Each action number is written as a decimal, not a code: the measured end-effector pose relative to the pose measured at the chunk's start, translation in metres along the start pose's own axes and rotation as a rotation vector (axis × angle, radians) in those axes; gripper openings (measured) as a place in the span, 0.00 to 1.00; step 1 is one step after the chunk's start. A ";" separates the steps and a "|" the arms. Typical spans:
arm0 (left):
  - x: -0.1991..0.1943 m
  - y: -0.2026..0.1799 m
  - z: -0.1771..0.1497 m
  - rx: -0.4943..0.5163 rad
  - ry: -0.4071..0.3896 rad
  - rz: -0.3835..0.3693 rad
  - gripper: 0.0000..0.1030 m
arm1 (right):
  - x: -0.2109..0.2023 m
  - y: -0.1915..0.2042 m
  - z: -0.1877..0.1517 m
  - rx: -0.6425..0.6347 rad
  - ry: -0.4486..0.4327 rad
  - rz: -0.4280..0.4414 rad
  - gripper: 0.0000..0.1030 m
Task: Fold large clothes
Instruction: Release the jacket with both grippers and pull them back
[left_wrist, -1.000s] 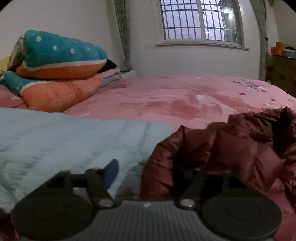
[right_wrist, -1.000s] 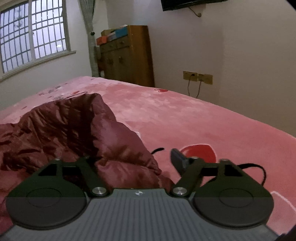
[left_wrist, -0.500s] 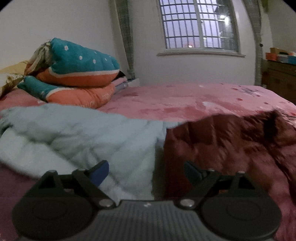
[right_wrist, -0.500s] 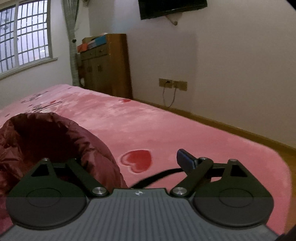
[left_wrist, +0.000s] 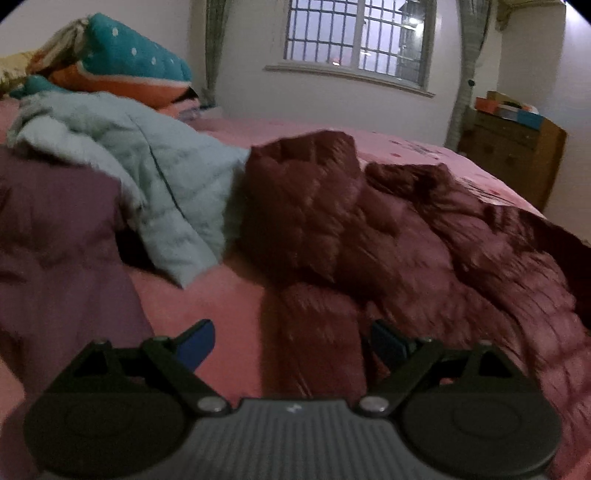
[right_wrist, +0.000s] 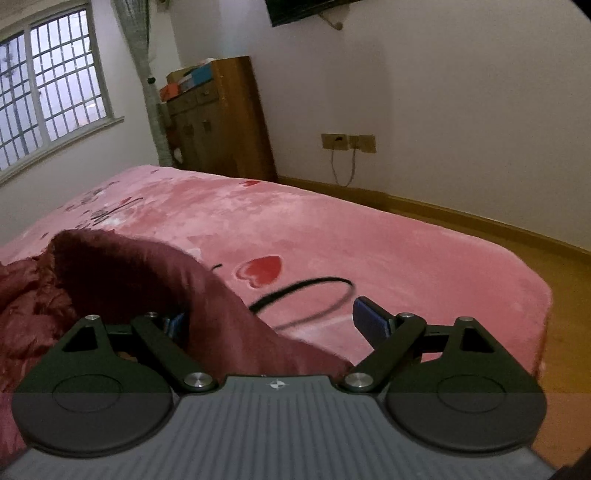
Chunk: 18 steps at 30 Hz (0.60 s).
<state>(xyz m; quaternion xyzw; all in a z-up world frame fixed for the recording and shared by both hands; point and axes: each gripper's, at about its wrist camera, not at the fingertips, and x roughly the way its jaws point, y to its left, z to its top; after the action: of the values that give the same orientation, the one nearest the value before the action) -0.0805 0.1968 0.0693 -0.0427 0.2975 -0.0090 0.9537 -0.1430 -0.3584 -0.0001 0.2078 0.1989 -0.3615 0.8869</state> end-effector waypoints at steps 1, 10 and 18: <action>-0.003 -0.001 -0.004 0.003 0.006 -0.011 0.88 | -0.008 -0.013 -0.003 0.021 -0.006 -0.020 1.00; -0.029 -0.006 -0.032 -0.027 0.028 -0.084 0.88 | -0.038 -0.063 -0.023 0.269 0.061 0.071 1.00; -0.030 -0.002 -0.049 -0.057 0.032 -0.149 0.88 | -0.030 0.016 -0.047 0.046 0.210 0.441 1.00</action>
<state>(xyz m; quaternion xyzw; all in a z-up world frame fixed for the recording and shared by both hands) -0.1334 0.1926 0.0464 -0.0916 0.3090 -0.0720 0.9439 -0.1603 -0.3068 -0.0205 0.3029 0.2313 -0.1402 0.9138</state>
